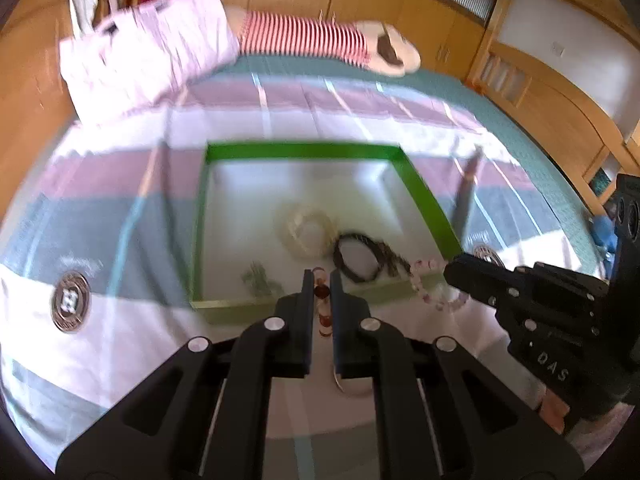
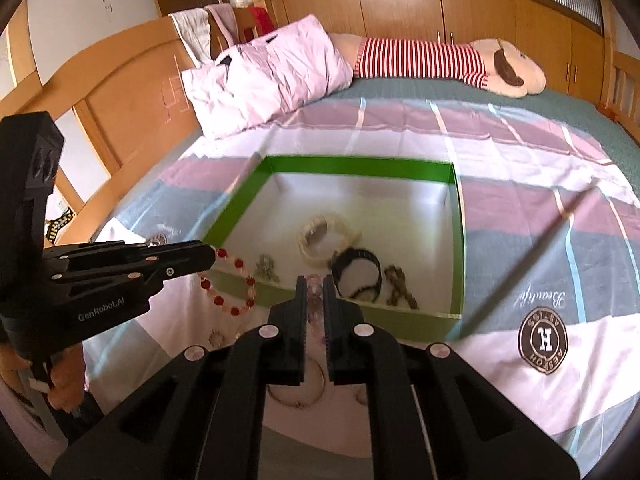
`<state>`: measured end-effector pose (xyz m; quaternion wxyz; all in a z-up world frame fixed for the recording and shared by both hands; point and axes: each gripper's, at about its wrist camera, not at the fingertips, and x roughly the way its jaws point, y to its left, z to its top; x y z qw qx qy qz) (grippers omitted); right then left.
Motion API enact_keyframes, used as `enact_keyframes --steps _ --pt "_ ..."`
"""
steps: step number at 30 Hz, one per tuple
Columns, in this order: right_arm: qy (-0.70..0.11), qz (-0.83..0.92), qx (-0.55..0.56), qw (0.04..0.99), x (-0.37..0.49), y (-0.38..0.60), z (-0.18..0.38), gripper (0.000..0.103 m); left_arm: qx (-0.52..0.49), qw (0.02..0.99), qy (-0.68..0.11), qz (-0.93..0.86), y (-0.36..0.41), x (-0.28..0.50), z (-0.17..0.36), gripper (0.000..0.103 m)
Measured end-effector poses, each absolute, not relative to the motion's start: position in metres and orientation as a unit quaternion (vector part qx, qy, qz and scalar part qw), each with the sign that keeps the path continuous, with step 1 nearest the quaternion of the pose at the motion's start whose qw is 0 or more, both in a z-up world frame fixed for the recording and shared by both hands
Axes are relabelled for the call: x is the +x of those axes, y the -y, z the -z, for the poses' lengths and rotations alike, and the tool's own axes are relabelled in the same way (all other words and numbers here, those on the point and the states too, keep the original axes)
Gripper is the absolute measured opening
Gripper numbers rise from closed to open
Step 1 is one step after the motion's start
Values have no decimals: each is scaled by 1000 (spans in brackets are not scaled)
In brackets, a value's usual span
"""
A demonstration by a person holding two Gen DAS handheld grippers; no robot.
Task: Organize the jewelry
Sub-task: 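Carry the red-amber bracelet with the left tool into the green box while the right tool carries the pink bracelet, then open both tools to drop the bracelets inside the green box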
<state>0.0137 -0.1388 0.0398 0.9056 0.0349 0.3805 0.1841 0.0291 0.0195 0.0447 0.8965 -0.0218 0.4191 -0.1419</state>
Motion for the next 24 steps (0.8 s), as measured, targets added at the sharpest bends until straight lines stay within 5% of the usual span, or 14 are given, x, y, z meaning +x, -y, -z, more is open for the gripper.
enact_keyframes --steps 24 --pt "-336 -130 70 930 46 162 -43 7 36 929 -365 37 -24 62 -46 8"
